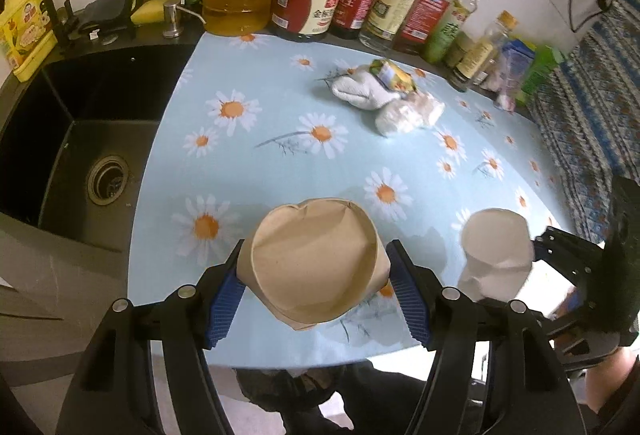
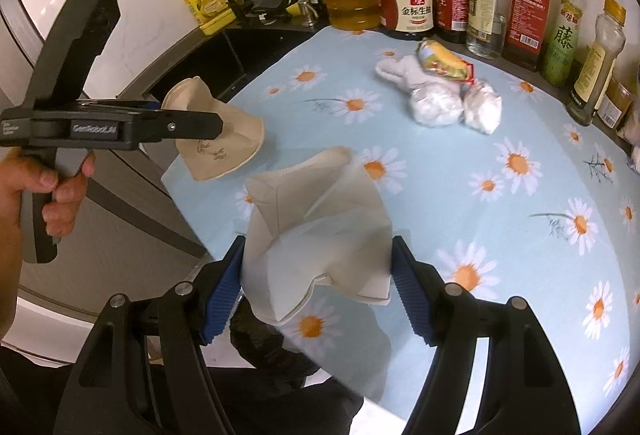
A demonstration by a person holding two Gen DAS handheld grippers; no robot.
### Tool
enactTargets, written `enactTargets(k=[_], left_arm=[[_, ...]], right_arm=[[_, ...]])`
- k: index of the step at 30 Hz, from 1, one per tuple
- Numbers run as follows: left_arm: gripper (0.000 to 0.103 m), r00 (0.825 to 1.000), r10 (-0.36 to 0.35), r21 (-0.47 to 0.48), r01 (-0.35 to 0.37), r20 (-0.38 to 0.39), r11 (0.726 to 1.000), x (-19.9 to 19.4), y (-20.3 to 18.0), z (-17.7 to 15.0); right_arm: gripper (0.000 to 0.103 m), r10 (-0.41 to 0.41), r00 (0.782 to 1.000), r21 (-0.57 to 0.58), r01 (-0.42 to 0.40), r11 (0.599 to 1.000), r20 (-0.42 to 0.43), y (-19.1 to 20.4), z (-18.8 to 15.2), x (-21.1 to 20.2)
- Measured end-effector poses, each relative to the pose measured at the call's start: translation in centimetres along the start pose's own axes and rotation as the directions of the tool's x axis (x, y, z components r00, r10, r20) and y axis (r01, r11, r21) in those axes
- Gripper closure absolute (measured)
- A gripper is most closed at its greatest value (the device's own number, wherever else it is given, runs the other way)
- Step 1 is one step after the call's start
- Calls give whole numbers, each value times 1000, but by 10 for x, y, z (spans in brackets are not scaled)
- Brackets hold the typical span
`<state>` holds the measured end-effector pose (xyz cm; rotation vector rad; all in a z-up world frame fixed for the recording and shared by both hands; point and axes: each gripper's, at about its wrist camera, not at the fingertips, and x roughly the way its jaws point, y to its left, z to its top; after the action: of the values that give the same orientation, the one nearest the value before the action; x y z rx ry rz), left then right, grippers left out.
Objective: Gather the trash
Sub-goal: 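Carry the paper cup with the left tool over the bin while the right tool carries the tissue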
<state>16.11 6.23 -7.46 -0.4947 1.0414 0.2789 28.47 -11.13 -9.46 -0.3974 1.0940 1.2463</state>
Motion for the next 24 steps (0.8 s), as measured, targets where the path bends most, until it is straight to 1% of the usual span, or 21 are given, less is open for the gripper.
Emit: enactTargets(k=[4, 14, 18, 24], left_arm=[[37, 1000, -25, 18, 25, -5, 1000, -9, 3, -17], [37, 997, -66, 10, 66, -40, 998, -24, 17, -71], [37, 995, -73, -9, 73, -62, 997, -24, 27, -91], [37, 990, -87, -35, 84, -113, 996, -14, 34, -121]], right_arm=[[33, -2, 1000, 9, 2, 1000, -5, 18, -8, 2], [33, 11, 998, 18, -10, 1000, -58, 66, -38, 18], [33, 16, 996, 17, -15, 1000, -90, 80, -53, 25], [33, 22, 988, 14, -20, 1000, -151, 96, -78, 40]])
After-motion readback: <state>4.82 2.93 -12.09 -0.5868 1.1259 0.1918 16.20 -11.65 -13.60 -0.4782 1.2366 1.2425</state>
